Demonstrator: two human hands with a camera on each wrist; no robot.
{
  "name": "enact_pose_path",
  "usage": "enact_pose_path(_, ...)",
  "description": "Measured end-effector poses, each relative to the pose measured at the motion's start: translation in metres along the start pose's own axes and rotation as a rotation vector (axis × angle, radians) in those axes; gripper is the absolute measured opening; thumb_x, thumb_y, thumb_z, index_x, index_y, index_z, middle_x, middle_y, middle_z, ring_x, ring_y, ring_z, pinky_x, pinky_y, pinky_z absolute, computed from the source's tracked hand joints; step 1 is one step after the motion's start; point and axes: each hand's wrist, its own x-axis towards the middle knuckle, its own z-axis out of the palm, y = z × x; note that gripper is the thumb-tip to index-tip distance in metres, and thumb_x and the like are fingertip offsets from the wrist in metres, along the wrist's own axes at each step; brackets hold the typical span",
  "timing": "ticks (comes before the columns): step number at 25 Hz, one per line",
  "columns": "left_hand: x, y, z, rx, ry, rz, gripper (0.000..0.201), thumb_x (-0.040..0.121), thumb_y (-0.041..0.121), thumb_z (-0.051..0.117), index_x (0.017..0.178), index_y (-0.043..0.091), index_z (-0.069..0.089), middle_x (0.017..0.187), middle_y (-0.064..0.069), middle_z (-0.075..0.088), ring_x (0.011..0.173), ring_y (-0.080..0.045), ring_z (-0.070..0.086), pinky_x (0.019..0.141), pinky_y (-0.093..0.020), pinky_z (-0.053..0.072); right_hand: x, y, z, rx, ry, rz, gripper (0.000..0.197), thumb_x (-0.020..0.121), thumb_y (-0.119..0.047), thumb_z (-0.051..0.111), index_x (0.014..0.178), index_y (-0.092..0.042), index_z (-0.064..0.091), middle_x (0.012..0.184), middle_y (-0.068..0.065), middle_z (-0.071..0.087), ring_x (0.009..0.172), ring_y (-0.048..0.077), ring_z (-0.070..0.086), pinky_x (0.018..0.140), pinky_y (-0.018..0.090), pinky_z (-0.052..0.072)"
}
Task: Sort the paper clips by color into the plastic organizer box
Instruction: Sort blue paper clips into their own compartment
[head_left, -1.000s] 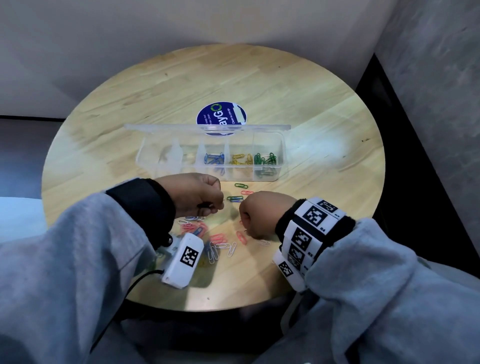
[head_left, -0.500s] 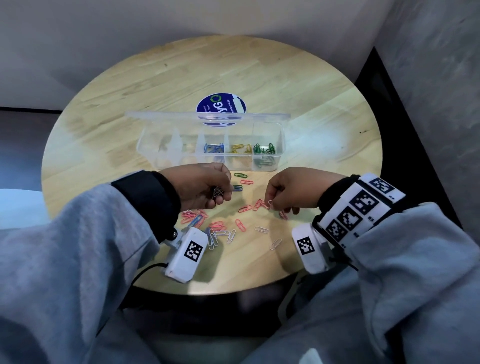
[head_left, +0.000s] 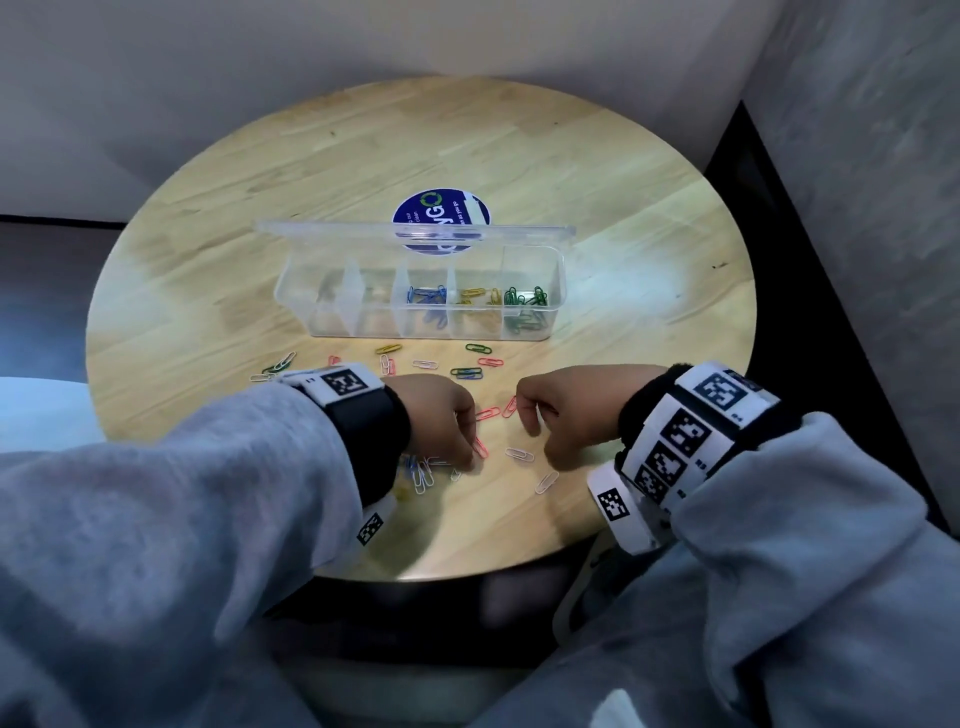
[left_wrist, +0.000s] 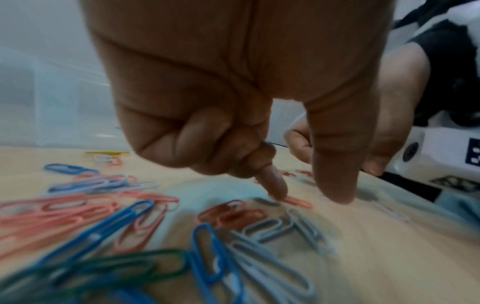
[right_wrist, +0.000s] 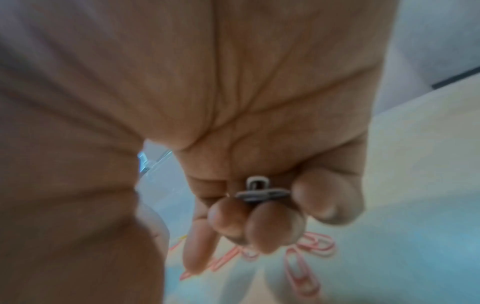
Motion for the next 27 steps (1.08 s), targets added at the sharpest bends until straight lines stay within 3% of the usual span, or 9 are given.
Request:
enact_pose_path(2,0.002,0.001,0.005,0.081,0.004,0.001,0.018,0.072,0.034,0.073,0.08,0.027,0.058,0.069,0.01,0.054,0.076,-0.012,0.055,0.054,-0.019,0.035,0.003,-0.003,0.006,-0.108,-0.021,0.009,0.032,0.072,-0.012,0.061,0.095,-0.028,0.048,0.077,-0.01,0.049,0.069,0.014,0.05,0.062,0.028,0.042)
enact_pose_path(8,0.007,0.003,0.013,0.147,-0.008,0.009,0.019,0.072,0.028,0.074,0.072,0.025,0.055,0.067,0.008,0.056,0.067,-0.012,0.054,0.049,-0.02,0.034,0.015,-0.005,0.018,-0.203,-0.017,-0.062,0.042,0.072,-0.013,0.068,0.098,-0.03,0.039,0.085,-0.008,0.048,0.084,0.021,0.057,0.071,0.035,0.049)
enact_pose_path(11,0.007,0.001,0.01,0.142,-0.015,0.012,0.012,0.075,0.027,0.073,0.081,0.024,0.063,0.072,0.007,0.059,0.07,-0.013,0.054,0.049,-0.019,0.034,0.019,-0.006,0.018,-0.191,0.01,-0.105,0.031,0.076,-0.019,0.068,0.095,-0.028,0.045,0.075,-0.012,0.042,0.084,0.019,0.052,0.07,0.033,0.045)
enact_pose_path(14,0.007,-0.003,0.007,0.118,-0.002,0.005,0.014,0.075,0.03,0.074,0.083,0.024,0.064,0.067,0.009,0.056,0.059,-0.007,0.05,0.048,-0.019,0.034,0.022,-0.007,0.017,-0.172,0.058,-0.138,0.015,0.081,-0.024,0.066,0.088,-0.024,0.052,0.08,-0.009,0.05,0.084,0.018,0.052,0.066,0.029,0.04)
enact_pose_path(19,0.004,-0.018,0.004,0.009,0.009,-0.019,0.02,0.07,0.033,0.078,0.075,0.025,0.061,0.062,0.011,0.056,0.051,-0.005,0.053,0.057,-0.019,0.045,0.024,-0.007,0.017,-0.19,0.066,-0.103,0.023,0.076,-0.024,0.07,0.09,-0.024,0.051,0.078,-0.01,0.047,0.083,0.017,0.051,0.069,0.031,0.044)
enact_pose_path(23,0.001,-0.018,0.009,0.09,0.029,0.015,0.018,0.07,0.032,0.075,0.074,0.028,0.058,0.067,0.01,0.055,0.065,-0.012,0.057,0.051,-0.019,0.037,0.027,-0.016,0.015,-0.281,0.059,-0.087,0.011,0.081,-0.019,0.065,0.083,-0.02,0.055,0.085,-0.004,0.053,0.083,0.018,0.052,0.056,0.024,0.037)
enact_pose_path(25,0.001,-0.013,0.009,0.129,0.046,0.042,0.013,0.074,0.028,0.072,0.078,0.027,0.06,0.068,0.009,0.054,0.062,-0.01,0.052,0.048,-0.018,0.033,0.026,-0.018,0.016,-0.259,0.079,-0.029,0.003,0.081,-0.018,0.061,0.081,-0.02,0.059,0.085,-0.002,0.058,0.082,0.019,0.056,0.06,0.026,0.042)
enact_pose_path(27,-0.001,-0.009,0.01,0.11,0.034,0.06,0.009,0.077,0.025,0.07,0.081,0.026,0.061,0.064,0.01,0.053,0.054,-0.005,0.047,0.046,-0.018,0.033,0.021,-0.019,0.02,-0.21,0.08,0.036,0.008,0.079,-0.014,0.056,0.082,-0.018,0.062,0.085,0.001,0.063,0.081,0.021,0.059,0.063,0.028,0.046)
